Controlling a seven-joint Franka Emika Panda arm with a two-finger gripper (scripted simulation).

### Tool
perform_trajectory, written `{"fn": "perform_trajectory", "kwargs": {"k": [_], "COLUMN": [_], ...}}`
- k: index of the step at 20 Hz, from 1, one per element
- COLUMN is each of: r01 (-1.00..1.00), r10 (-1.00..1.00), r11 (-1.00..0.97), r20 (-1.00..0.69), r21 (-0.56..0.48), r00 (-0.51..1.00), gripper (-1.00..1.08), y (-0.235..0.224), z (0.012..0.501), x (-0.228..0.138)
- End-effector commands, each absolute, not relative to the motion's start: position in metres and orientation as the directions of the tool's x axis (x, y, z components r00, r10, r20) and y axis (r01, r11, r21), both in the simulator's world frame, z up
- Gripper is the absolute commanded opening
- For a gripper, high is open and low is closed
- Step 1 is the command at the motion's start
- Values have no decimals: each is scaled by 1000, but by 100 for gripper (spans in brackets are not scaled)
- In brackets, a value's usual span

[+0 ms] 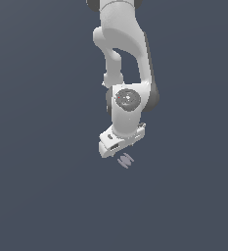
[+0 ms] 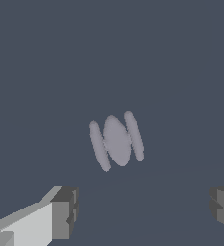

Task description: Pick up the object and move it to a goal position.

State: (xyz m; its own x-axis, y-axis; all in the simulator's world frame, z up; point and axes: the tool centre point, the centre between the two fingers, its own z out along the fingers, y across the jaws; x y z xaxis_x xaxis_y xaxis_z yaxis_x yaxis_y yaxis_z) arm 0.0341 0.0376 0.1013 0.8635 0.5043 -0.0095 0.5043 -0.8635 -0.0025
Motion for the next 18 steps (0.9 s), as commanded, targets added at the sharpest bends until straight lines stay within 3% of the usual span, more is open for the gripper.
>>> {"fn": "perform_trajectory", "kwargs": {"k": [1,18], "r01": [569,717], "r10": [569,717], "r11": [-822,-697], "r20": [-7,-1], "r21": [-1,-1], "r00": [822,697], "gripper": [100,100], "y": [43,59], "z": [89,57], "x": [38,46]}}
